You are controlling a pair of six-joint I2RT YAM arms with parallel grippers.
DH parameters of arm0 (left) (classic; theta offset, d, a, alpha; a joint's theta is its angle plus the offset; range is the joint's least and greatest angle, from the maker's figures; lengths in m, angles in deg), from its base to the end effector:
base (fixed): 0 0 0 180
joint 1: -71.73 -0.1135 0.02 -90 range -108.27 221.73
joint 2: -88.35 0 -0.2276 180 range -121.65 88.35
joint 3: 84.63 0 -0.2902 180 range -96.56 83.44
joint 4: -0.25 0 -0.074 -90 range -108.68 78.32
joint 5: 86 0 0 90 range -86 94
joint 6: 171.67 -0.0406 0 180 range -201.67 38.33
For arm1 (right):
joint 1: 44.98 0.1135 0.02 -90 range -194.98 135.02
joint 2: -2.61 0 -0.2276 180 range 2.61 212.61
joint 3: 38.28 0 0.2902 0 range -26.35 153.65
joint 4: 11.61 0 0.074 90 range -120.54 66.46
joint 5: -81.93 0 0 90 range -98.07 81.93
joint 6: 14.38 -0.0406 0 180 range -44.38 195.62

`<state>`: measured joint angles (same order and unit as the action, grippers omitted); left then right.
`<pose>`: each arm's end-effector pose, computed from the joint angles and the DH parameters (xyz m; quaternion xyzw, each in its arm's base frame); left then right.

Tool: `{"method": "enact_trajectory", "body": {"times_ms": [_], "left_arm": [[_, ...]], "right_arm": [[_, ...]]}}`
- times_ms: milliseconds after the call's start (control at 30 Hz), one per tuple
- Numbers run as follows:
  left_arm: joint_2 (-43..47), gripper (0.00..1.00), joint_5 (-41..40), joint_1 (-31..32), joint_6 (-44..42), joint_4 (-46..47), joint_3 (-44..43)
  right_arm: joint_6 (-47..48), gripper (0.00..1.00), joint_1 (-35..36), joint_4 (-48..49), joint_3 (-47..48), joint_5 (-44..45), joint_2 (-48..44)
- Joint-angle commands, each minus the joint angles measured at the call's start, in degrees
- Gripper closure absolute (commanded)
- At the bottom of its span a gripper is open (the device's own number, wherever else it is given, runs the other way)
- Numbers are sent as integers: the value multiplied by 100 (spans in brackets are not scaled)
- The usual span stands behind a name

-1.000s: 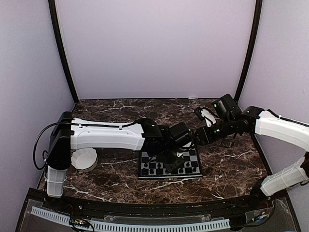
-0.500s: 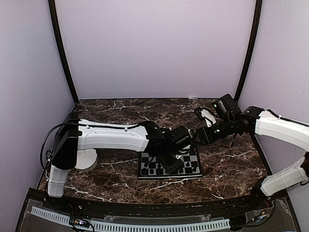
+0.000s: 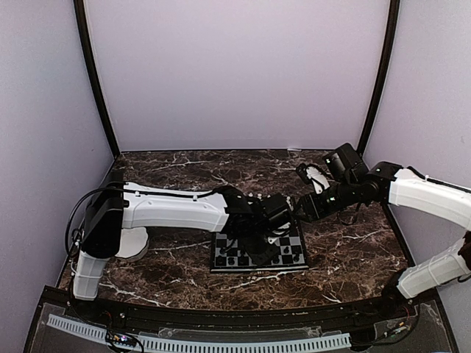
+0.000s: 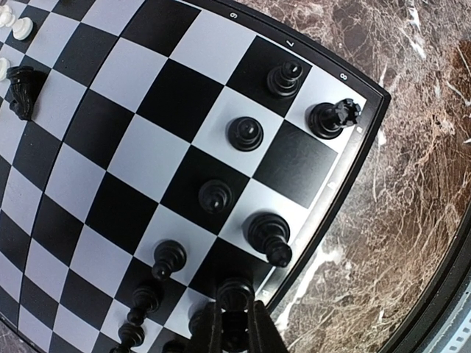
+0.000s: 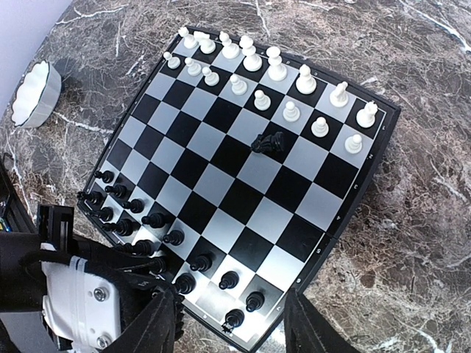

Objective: Set up the chess pieces on the board
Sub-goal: Place the queen at d8.

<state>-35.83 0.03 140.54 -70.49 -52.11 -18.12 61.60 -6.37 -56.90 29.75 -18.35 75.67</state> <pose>0.1779 -0.4511 0.1459 0.4614 0.8554 -0.1239 0.2001 0.2420 0.2026 0.2181 -0.2292 0.9089 0.2254 0.2656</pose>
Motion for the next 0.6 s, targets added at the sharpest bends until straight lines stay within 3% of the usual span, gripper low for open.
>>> {"method": "enact_trajectory", "body": {"times_ms": [0,567], "left_arm": [[-14,94,22,-43,40,-37,-96],[-71,92,58,-88,28,73,-153]], "right_arm": [[22,48,-25,51,-8,-24,-28],[-5,48,-21,97,3,-98,64]]}}
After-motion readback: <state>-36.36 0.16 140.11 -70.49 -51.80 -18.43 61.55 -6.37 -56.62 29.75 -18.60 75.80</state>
